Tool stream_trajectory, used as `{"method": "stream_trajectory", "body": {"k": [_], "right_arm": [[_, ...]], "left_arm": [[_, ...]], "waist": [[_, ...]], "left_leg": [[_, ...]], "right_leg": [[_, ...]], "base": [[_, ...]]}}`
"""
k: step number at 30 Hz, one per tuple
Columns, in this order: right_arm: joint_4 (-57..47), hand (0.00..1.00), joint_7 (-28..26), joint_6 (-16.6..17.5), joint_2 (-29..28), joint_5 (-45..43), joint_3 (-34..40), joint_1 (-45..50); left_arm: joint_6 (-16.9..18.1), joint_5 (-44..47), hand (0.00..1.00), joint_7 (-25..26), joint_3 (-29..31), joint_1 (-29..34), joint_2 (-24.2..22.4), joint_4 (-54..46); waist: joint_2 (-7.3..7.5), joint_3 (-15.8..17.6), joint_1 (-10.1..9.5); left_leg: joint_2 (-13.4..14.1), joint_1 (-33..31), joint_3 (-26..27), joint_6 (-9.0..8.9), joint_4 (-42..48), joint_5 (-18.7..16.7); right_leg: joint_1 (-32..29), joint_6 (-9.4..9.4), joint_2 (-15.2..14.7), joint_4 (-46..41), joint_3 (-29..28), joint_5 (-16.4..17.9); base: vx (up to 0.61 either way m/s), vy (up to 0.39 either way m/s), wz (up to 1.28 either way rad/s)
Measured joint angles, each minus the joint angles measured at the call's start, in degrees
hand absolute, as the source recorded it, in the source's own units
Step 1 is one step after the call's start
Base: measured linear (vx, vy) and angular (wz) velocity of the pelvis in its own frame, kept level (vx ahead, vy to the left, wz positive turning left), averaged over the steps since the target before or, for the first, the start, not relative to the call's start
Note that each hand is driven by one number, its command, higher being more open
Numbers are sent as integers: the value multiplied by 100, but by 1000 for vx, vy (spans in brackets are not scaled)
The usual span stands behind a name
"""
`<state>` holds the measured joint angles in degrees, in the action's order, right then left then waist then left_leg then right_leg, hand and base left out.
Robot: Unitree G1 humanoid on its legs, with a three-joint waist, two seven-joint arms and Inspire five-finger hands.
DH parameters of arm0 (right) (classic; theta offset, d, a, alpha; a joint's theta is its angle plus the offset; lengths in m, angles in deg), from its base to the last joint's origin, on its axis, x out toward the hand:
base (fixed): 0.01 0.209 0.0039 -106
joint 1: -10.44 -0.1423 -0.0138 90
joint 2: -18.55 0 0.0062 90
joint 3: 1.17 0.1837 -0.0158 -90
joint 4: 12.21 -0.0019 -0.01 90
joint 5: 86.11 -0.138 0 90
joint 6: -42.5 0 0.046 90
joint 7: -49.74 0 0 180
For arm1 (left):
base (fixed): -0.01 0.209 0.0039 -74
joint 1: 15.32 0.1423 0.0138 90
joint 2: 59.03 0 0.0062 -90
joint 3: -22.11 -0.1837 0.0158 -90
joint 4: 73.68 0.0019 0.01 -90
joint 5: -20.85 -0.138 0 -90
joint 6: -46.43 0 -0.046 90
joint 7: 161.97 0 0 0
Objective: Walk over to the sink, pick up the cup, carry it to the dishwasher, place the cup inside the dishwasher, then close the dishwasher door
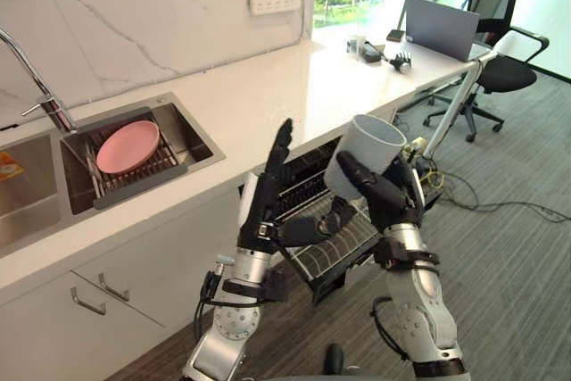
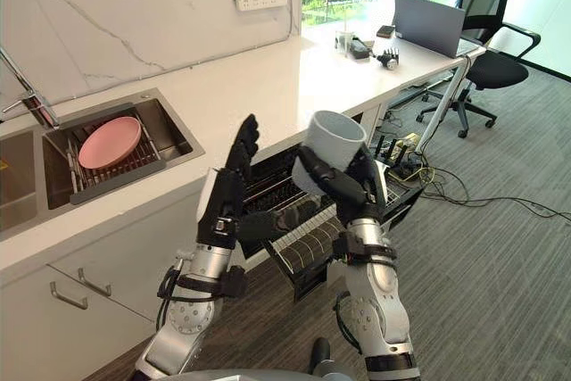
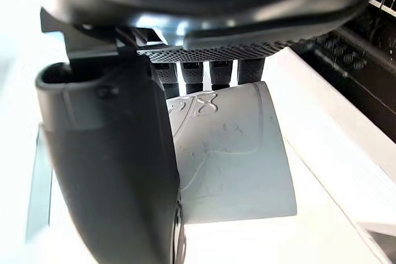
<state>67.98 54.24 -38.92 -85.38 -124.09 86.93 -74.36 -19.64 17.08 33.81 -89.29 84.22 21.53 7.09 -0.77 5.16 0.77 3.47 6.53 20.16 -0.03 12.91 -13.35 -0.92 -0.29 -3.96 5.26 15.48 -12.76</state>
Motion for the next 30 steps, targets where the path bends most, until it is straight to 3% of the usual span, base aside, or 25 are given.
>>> {"method": "stream_trajectory", "body": {"k": [4, 8, 15, 23, 27, 30], "right_arm": [[0, 0, 43, 339, -132, -348, 187, 9], [2, 0, 40, 363, -127, -342, 387, 11], [253, 0, 32, 221, -11, 33, 961, 10], [1441, 0, -127, -788, 657, 1579, 1064, -97], [2364, 0, -216, -1349, 1016, 2316, 999, -403], [2923, 0, -165, -1547, 1233, 2868, 851, -740]], "left_arm": [[-40, 346, 100, 23, 198, 203, -3, 106], [-263, 698, 100, -293, 369, 275, -41, 419], [-1214, 969, 100, -994, 796, 713, -59, 2452], [-2005, 1419, 100, -1266, 1613, 979, 116, 4387], [-2020, 1374, 100, -1284, 1791, 972, 294, 4761], [-2156, 1353, 100, -1380, 1884, 981, 347, 4847]], "waist": [[2, 0, -10], [4, 0, -49], [55, -13, -119], [122, -10, -232], [121, 57, -329], [125, 190, -405]], "left_leg": [[-10, 2, -29, 5, -18, 3], [-28, 7, -60, 20, -48, 19], [-53, 5, -225, 35, -85, 43], [-181, 217, -448, 38, -593, 289], [-193, 227, -705, 27, -677, 367], [-223, 145, -858, 40, -691, 396]], "right_leg": [[11, -6, -12, 0, 29, 4], [21, -12, -33, 0, 61, 8], [88, -48, -75, 1, 223, 46], [194, -88, -167, 4, 460, 128], [294, -117, -202, 5, 711, 190], [288, -136, -246, 5, 867, 212]], "base": [[19, 31, 4], [12, 28, 5], [16, 23, 12], [28, 27, 17], [50, 14, 30], [17, 16, 26]]}}
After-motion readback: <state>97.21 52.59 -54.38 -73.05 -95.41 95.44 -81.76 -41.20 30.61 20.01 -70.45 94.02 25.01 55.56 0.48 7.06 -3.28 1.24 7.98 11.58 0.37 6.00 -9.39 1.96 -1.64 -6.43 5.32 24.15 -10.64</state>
